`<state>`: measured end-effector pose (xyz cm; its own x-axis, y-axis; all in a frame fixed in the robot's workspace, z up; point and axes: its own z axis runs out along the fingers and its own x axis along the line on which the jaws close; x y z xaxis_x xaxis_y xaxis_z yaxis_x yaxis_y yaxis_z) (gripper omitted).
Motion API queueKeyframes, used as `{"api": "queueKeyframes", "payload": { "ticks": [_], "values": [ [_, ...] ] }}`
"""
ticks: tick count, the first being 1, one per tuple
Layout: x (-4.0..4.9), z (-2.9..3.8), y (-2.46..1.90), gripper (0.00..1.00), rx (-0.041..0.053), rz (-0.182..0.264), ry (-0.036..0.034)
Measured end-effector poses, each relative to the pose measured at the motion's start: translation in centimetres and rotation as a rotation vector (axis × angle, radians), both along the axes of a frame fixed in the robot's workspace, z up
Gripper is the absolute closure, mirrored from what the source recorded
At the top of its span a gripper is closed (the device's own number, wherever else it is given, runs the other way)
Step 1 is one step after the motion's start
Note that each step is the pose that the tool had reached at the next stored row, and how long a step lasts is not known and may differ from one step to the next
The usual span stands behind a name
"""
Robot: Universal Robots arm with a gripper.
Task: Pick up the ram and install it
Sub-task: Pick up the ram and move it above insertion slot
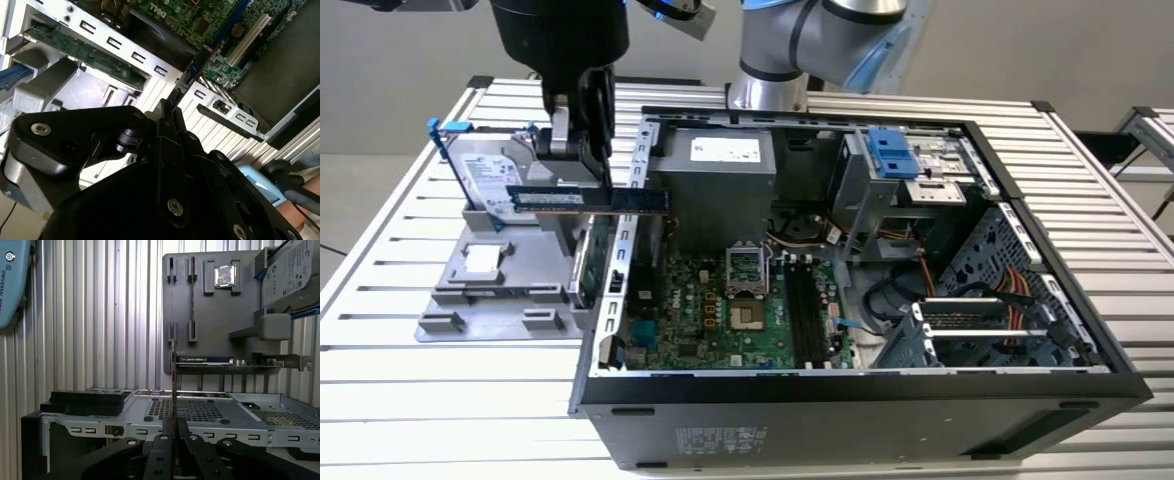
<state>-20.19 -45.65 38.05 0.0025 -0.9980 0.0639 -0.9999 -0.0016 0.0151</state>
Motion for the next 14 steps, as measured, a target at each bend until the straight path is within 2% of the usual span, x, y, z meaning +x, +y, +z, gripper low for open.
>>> {"api": "queueKeyframes", "payload": {
  "ticks": [14],
  "values": [
    [1.52,0.0,0.0,1.0,0.0,0.0,0.0]
  ]
}}
